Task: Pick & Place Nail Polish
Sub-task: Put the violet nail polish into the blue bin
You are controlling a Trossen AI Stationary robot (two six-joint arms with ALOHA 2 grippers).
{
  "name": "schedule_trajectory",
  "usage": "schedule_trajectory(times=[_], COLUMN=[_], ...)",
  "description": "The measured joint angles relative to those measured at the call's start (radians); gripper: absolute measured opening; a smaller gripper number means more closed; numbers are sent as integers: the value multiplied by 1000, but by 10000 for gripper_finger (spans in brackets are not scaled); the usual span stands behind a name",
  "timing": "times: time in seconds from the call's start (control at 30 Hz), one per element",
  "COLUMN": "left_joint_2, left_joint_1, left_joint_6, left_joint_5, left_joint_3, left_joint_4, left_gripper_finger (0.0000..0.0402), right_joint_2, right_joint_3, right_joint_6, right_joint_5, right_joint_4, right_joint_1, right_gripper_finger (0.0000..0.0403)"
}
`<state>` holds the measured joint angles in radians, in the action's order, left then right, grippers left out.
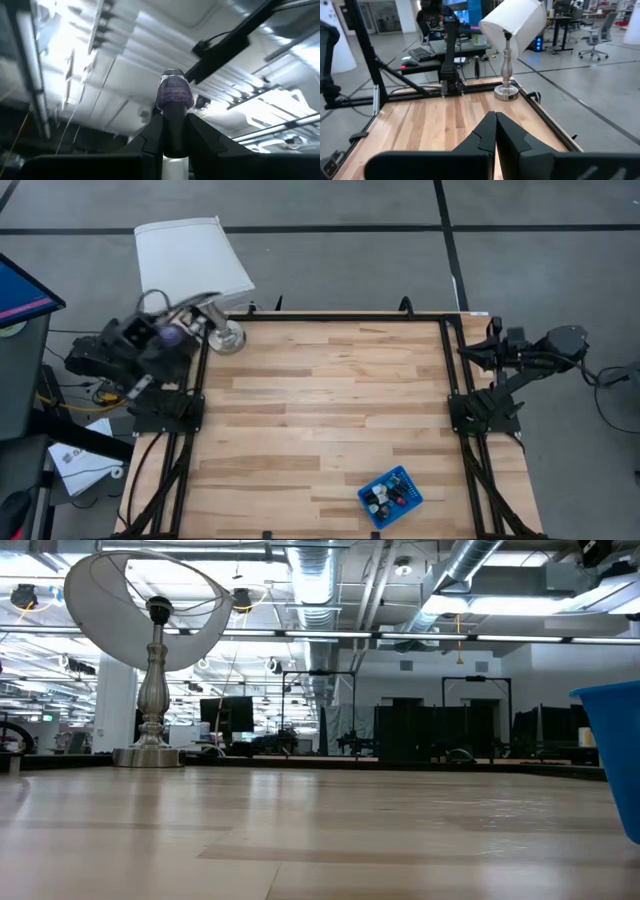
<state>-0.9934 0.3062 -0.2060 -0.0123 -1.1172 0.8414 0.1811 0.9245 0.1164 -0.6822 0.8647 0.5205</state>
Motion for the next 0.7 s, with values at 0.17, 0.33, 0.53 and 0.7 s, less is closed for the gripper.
schedule_trajectory(times=[0.17, 0.33, 0.53, 0.7], left_joint_2=[20, 25, 24, 16], left_joint_1=[1, 1, 1, 1], left_joint_6=[51, 58, 195, 384], left_joint_5=[-66, -74, -64, 40], left_joint_3=[-29, -29, -29, -28], left_joint_4=[3, -24, -174, -308], left_gripper_finger=[50, 50, 50, 50], right_joint_2=[0, 0, 0, 0], right_joint_3=[0, 0, 0, 0], right_joint_6=[-8, -8, -12, -6], right_joint_5=[-3, -4, -4, -4], right_joint_4=[-49, -65, -86, -97], right_joint_1=[0, 1, 1, 1], right_gripper_finger=[0, 0, 0, 0])
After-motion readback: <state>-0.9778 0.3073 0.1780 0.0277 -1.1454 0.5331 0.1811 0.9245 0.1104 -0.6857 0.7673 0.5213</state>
